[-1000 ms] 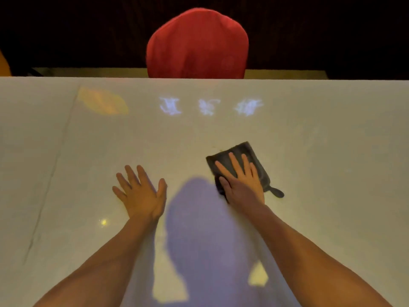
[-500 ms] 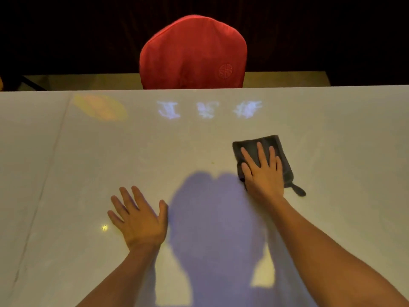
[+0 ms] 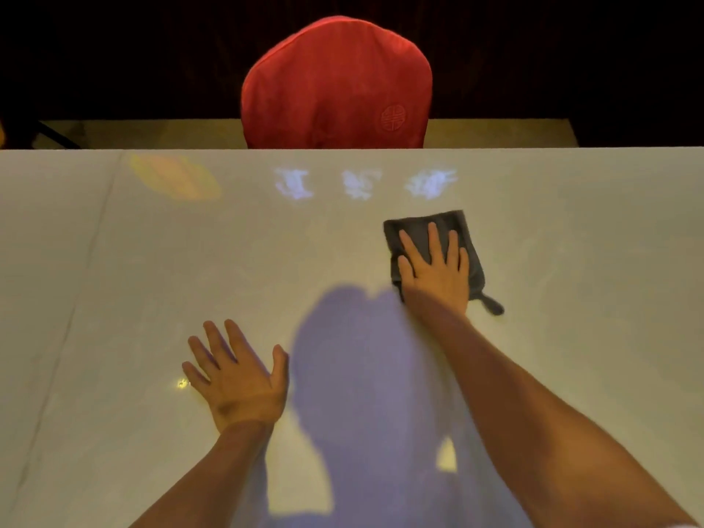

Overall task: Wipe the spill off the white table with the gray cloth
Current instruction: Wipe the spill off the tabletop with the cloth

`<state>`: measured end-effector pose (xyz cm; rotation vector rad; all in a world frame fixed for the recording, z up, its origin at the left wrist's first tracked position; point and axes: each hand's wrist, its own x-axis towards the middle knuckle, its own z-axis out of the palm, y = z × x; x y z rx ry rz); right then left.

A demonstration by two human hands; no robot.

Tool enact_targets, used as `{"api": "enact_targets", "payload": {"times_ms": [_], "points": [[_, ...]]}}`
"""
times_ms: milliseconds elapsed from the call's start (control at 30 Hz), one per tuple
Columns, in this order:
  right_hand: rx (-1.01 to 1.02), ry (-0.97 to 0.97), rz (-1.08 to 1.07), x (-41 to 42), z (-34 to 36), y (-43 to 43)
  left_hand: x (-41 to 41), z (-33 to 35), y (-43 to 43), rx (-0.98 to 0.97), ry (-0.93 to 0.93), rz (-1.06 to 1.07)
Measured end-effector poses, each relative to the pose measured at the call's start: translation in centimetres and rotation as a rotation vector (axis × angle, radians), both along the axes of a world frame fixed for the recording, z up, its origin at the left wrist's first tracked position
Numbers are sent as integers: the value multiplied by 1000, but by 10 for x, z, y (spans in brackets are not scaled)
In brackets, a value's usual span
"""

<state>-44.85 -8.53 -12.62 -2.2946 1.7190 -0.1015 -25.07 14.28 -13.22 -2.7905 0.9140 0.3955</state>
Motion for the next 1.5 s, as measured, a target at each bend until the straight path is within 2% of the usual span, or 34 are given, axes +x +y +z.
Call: {"api": "enact_targets", "payload": {"times_ms": [33, 67, 200, 267, 300, 333, 433, 500, 533, 633, 700, 867, 967, 1100, 1167, 1233, 1333, 1400, 1500], "points": [[5, 12, -30, 19, -4, 16, 1, 0, 1, 2, 1, 6], [-15, 2, 34, 34, -5, 38, 2, 0, 0, -7, -2, 13], [-57, -43, 625, 19, -13, 133, 2, 4, 0, -21, -4, 14], [-44, -45, 934, -12, -9, 109, 2, 3, 0, -12, -3, 17], [-90, -18, 1005, -23, -8, 87, 3, 2, 1, -9, -1, 20], [-117, 9, 960, -29, -6, 62, 4, 0, 2, -6, -8, 19], [-56, 20, 317, -21, 0, 9, 4, -4, 3, 8, -25, 19], [15, 14, 31, 10, 1, 30, 4, -5, 3, -2, -30, 16], [24, 5, 20, 24, 1, 54, 4, -5, 3, -16, -18, 14], [17, -39, 302, 32, 7, 145, 3, -2, 3, -59, 2, 8], [73, -2, 438, 15, 12, 171, 2, 2, 4, -44, -7, 22], [135, 31, 487, 33, 18, 123, 2, 6, 3, -43, 18, 12], [60, 49, 523, 44, 4, 130, 0, 6, 5, -90, 22, 15], [-11, 52, 693, 6, -8, 101, 0, 5, 5, -59, 9, 11], [-25, 98, 507, -24, -6, 66, 1, 4, 6, -76, -12, -1], [-10, 108, 175, -54, -5, 35, 1, 4, 6, -95, -2, 6], [40, 111, -183, -47, -2, 46, 0, 7, 6, -104, 4, 6], [12, 75, -152, -20, -2, 92, -1, 7, 4, -108, 17, -5], [32, 0, 186, -11, -5, 159, -1, 6, 5, -113, 15, -5]]}}
